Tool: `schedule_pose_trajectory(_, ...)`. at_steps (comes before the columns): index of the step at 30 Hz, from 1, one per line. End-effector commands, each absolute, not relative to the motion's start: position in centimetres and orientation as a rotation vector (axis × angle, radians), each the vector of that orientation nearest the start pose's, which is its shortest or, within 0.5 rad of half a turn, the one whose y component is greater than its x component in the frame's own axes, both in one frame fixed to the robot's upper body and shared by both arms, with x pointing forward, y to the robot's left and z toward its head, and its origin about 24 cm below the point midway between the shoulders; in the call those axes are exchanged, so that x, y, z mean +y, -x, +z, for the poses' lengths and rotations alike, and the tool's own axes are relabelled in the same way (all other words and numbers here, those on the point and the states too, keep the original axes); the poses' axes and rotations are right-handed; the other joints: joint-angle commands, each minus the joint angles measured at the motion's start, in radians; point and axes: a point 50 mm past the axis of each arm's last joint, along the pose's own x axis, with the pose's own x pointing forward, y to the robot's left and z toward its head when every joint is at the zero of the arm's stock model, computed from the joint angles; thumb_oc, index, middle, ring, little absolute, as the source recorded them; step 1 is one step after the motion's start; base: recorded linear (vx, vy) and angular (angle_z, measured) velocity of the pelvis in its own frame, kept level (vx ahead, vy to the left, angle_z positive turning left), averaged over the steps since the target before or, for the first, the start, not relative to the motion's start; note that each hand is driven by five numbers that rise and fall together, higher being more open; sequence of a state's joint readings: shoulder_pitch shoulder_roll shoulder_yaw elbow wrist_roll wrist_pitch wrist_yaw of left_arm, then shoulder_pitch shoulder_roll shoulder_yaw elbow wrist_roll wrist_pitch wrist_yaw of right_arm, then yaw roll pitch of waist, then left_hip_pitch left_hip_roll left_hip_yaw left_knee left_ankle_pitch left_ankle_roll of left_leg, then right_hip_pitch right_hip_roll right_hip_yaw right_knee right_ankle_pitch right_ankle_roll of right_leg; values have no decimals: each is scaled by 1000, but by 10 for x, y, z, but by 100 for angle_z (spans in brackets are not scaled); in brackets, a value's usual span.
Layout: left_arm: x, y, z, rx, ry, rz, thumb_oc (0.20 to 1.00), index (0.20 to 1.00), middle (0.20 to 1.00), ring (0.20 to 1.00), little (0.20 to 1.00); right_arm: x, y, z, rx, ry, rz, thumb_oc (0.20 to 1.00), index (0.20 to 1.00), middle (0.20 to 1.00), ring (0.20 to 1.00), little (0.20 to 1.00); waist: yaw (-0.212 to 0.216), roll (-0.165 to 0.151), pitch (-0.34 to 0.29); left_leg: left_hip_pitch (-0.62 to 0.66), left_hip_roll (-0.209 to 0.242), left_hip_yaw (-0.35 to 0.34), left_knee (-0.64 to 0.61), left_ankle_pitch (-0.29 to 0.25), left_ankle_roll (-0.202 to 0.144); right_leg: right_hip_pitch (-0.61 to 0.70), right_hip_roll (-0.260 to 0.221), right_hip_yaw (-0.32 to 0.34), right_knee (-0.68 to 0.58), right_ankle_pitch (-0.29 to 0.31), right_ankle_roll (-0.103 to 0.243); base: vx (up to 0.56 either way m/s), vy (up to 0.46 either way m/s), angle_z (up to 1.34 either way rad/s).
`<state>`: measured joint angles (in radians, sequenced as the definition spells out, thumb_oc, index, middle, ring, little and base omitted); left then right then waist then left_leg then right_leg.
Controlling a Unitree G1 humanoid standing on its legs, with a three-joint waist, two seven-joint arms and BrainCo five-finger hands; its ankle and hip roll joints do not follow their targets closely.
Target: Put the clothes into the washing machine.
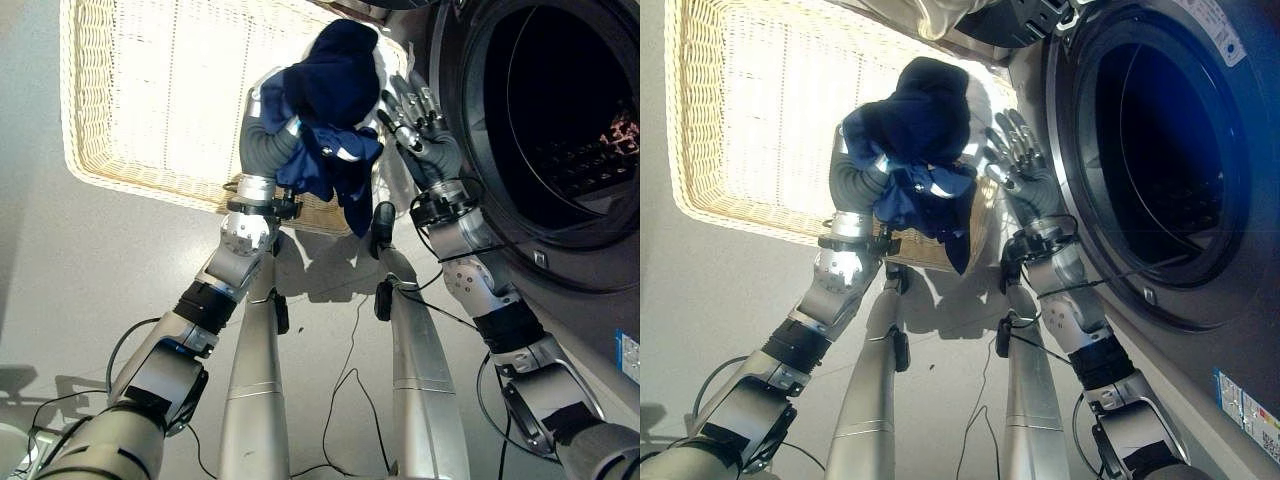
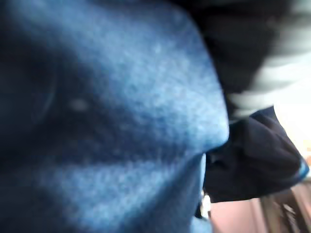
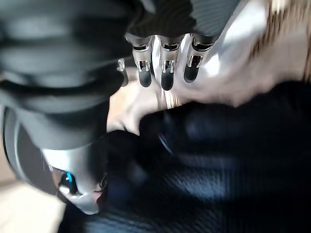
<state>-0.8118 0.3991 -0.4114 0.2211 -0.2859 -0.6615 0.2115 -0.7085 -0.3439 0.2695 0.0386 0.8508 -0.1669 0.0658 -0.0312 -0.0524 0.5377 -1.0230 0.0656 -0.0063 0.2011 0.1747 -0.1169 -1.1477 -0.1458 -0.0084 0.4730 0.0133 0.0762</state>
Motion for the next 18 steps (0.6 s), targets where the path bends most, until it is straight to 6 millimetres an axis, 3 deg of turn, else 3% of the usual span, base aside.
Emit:
schedule_pose_trajectory(1,74,-285,273,-1251,-68,-464,200,200,200,200,200,-89,-303,248,-653,-411,710,1000,1000,1000,1000,1000,-4,35,-18,-10,-57,-57,110,-82,45,69,15,-85,-124,133,52,0,0,0)
schedule_pose_trajectory(18,68,-264,280,-1398,-150,-418,200,200,200,200,200,-58,-296,229,-459,-301,924,1000,1000,1000,1000,1000,14,37,-18,-27,-70,-69,135,-76,47,59,9,-97,-108,134,46,5,-6,3)
